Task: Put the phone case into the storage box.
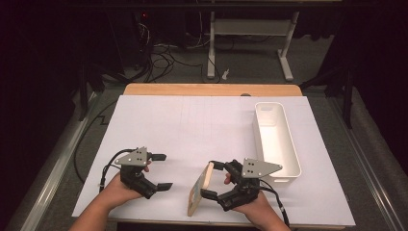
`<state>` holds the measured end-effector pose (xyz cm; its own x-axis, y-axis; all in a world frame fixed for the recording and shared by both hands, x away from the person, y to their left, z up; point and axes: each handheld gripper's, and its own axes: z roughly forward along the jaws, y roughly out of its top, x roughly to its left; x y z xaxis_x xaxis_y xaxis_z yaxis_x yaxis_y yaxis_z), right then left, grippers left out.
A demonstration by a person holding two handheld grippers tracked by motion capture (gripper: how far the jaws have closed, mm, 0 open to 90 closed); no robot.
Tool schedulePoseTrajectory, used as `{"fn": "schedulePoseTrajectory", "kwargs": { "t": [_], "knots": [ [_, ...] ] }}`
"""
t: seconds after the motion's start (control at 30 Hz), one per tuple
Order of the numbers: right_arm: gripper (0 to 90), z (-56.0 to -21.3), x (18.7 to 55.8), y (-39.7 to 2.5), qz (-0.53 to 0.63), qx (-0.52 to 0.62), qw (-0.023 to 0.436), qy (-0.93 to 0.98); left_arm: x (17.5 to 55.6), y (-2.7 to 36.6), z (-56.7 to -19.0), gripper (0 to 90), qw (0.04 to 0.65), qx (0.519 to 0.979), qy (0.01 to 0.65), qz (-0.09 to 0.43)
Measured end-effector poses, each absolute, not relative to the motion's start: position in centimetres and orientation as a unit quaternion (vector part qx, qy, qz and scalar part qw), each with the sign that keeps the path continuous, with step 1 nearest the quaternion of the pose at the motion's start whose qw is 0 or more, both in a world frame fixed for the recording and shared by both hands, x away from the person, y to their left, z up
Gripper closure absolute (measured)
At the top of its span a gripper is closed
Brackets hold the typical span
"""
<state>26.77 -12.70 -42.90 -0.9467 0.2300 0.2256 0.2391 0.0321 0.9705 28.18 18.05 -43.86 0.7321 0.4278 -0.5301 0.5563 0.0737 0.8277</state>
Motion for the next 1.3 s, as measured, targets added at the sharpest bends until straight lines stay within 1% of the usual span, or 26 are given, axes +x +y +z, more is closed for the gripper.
{"fn": "schedulePoseTrajectory", "kwargs": {
  "t": [0.1, 0.2, 0.37, 0.5, 0.73, 0.83, 1.1, 1.3],
  "knots": [
    [11.8, -42.9, 26.8, -12.7, -0.676, -0.164, 0.001, -0.719, 28.5, 18.6, -44.3, 0.0, 0.629, 0.674, 0.386, -0.037],
    [11.8, -42.8, 26.7, -12.7, -0.676, -0.164, -0.002, -0.719, 28.9, 19.0, -44.8, 0.0, 0.624, 0.668, 0.405, -0.007],
    [11.7, -42.7, 26.7, -12.8, -0.675, -0.168, -0.009, -0.719, 29.7, 19.6, -44.7, 0.1, 0.631, 0.638, 0.440, 0.035],
    [11.8, -42.7, 26.7, -12.9, -0.674, -0.170, -0.016, -0.719, 29.8, 19.6, -44.6, 0.8, 0.634, 0.630, 0.444, 0.060],
    [11.8, -42.4, 26.7, -13.0, -0.673, -0.173, -0.031, -0.719, 29.9, 20.0, -45.1, 1.2, 0.638, 0.620, 0.450, 0.074],
    [11.8, -42.3, 26.6, -13.1, -0.672, -0.174, -0.039, -0.719, 29.9, 20.2, -45.1, 1.3, 0.642, 0.613, 0.455, 0.070],
    [11.8, -42.0, 26.5, -13.3, -0.667, -0.179, -0.058, -0.721, 29.8, 20.0, -45.2, 1.0, 0.638, 0.622, 0.449, 0.066],
    [11.8, -41.8, 26.4, -13.5, -0.663, -0.185, -0.072, -0.722, 29.7, 20.0, -45.2, 0.9, 0.641, 0.619, 0.449, 0.065]
  ]
}}
